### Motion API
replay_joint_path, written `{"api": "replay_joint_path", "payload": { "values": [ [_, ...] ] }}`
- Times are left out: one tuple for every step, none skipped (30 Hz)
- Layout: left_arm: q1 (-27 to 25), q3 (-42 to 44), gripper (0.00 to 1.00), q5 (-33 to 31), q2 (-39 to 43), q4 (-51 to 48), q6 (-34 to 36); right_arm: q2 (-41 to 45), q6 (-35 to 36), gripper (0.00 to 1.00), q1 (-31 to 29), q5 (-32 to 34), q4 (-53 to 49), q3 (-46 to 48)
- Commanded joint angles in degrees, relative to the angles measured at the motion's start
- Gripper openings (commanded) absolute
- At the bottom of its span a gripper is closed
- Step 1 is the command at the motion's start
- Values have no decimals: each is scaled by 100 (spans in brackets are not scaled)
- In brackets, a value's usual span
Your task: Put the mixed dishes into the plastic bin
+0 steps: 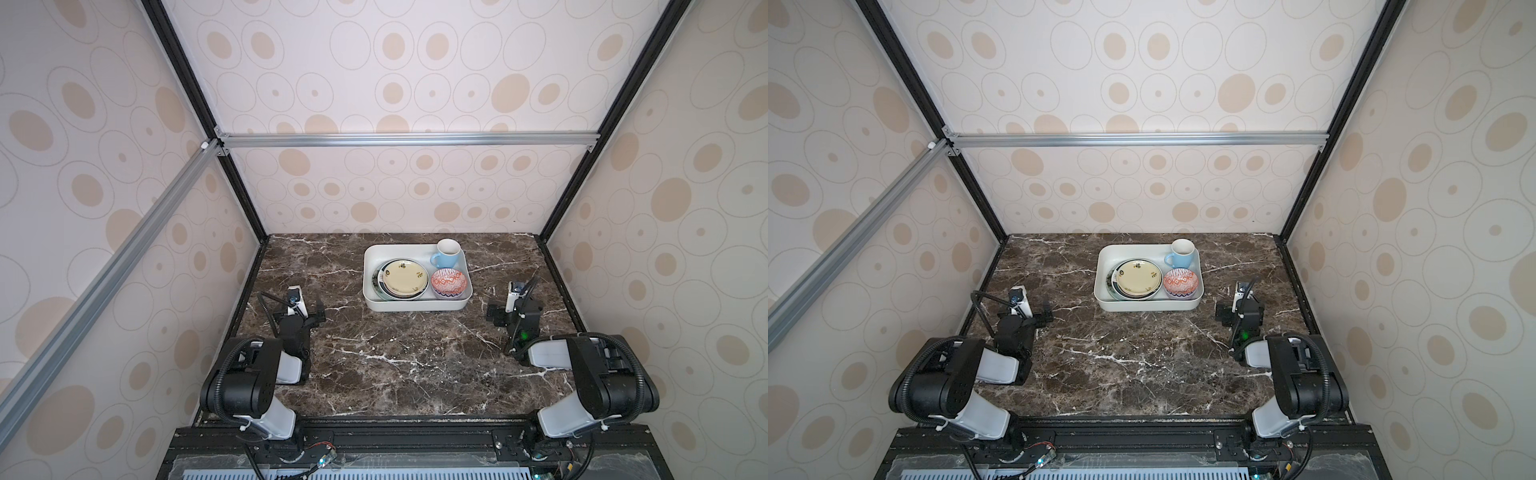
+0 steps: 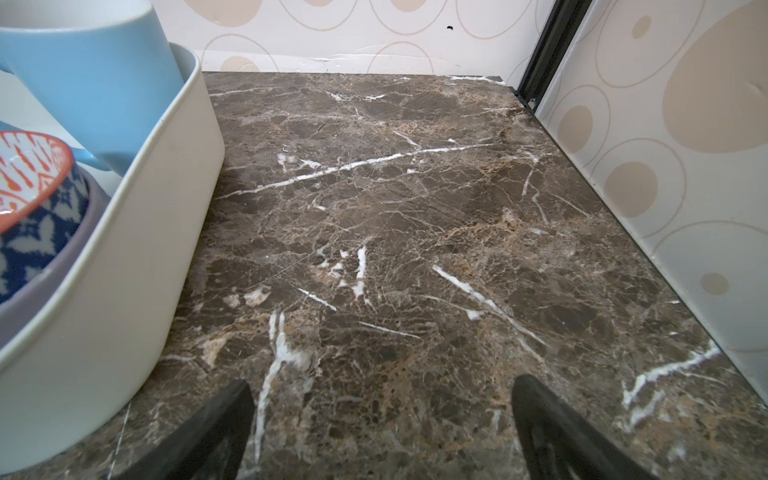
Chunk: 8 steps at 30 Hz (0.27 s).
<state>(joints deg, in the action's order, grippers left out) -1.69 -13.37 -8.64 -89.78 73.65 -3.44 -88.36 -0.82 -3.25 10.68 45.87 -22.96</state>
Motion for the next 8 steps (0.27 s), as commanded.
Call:
{"api": "replay_joint_path", "payload": {
  "values": [
    [19,-100,99,135,-78,142,195,46,35,100,-27,-13,59,-68],
    [20,-89,99,143,-58,124,186,46,37,100,-25,-21,55,-68],
    [16,-79,99,148,-57,152,186,47,35,100,-26,-13,56,-68],
    [19,-70,99,152,-49,161,186,45,34,100,-27,-19,55,-65],
    [16,-57,99,153,-40,174,185,41,34,100,-26,-20,54,-65],
    [15,-44,99,152,-33,210,187,46,37,100,-26,-20,53,-60],
    [20,-30,99,153,-24,211,186,47,38,100,-26,-16,62,-65],
    [17,-26,99,150,-24,228,186,47,35,100,-27,-14,56,-63]
  ]
}}
